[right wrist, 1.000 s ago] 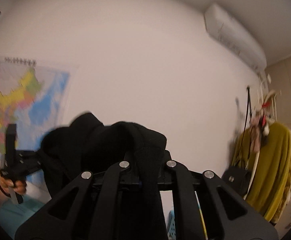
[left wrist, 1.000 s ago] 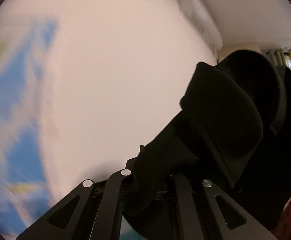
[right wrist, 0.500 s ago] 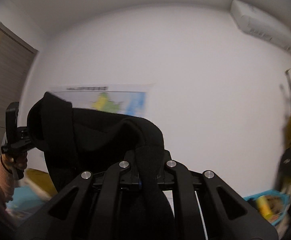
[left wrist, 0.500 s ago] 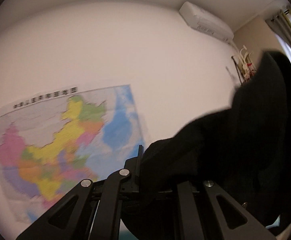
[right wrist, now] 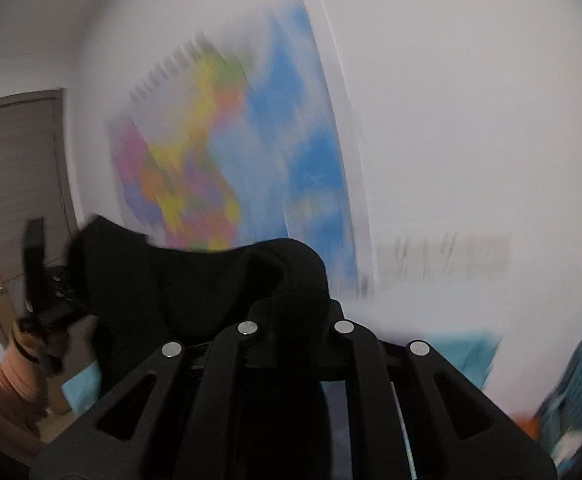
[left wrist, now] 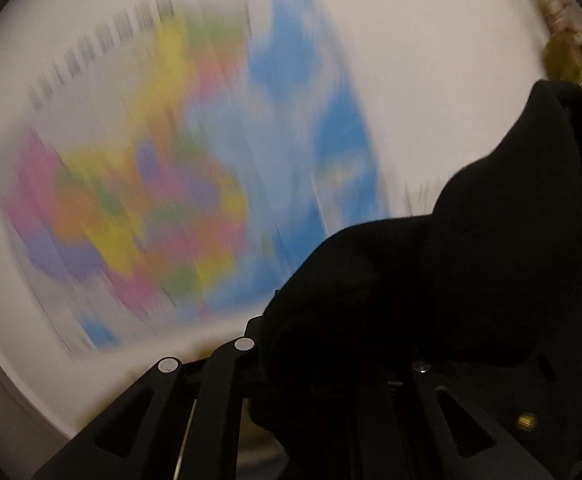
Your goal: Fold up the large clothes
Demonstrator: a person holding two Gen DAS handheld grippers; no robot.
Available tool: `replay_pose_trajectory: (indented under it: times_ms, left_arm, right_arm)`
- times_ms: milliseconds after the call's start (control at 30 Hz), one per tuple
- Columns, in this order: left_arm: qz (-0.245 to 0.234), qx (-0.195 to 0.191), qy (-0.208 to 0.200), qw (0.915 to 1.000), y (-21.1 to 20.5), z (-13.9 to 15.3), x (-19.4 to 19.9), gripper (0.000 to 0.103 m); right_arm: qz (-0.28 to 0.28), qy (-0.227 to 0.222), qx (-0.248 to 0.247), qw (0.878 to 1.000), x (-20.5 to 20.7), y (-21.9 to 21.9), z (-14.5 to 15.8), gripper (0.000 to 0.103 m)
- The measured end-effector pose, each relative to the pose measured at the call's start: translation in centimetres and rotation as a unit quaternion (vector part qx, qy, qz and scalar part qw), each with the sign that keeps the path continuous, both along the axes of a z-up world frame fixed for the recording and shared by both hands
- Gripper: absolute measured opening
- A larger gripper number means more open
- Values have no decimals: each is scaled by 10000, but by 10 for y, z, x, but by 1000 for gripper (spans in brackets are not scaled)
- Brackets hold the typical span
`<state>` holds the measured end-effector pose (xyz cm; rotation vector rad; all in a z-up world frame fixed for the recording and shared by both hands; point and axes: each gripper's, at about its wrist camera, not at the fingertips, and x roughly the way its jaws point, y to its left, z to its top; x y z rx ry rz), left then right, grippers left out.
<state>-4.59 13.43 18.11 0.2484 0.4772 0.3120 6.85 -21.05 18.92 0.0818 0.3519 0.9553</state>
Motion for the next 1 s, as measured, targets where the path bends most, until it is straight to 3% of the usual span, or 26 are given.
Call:
replay_pose_trajectory:
  times_ms: [67, 167, 267, 367, 500, 600, 633, 667, 700, 733, 767, 900, 1000]
  left_arm:
    - [169, -440, 633, 9969, 30, -59, 55, 4]
    - [309, -955, 1376, 9854, 56, -131, 109, 4]
    - [461, -1056, 1604, 9803, 70, -173, 144, 3]
    - [420, -1310, 1579, 9778, 88, -173, 163, 3]
    - [474, -1468, 1638, 9744, 106, -167, 178, 4]
    - [814, -1423, 1891, 9682, 121, -186, 194, 22]
    - [946, -1315, 1957, 9672, 125, -194, 198, 43]
    - [956, -1275, 2051, 9657, 128, -200, 200, 50]
    - [921, -1269, 2100, 9651, 128, -204, 198, 49]
    - [888, -1241, 2119, 9653, 128, -206, 193, 49]
    - [871, -1225, 2095, 9662, 130, -206, 189, 51]
    - [366, -1307, 1751, 9752, 135, -186, 145, 64]
    - [-103, -1226, 1485, 9812, 131, -162, 95, 72]
  right_arm:
    - [-134, 573, -435, 9973, 44, 30, -46, 8]
    - [-234, 1249, -1126, 9855, 96, 69, -118, 8]
    - [-361, 1653, -1415, 9754, 128, 89, -169, 8]
    - [-439, 2007, -999, 9736, 148, 76, -173, 8]
    - [-438, 2059, -866, 9738, 169, 80, -167, 8]
    - [-594, 2216, -1263, 9651, 192, 98, -192, 11]
    - [-670, 2272, -1406, 9613, 198, 100, -197, 19]
    - [-772, 2329, -1557, 9568, 201, 102, -205, 33]
    - [-925, 2451, -1684, 9503, 205, 104, -214, 39]
    - [-994, 2538, -1706, 9469, 204, 100, -218, 57]
    - [-1060, 2665, -1627, 9441, 204, 94, -219, 66]
    - [-903, 2538, -1610, 9495, 178, 67, -204, 67]
    - [-537, 2301, -1741, 9560, 128, 40, -191, 69]
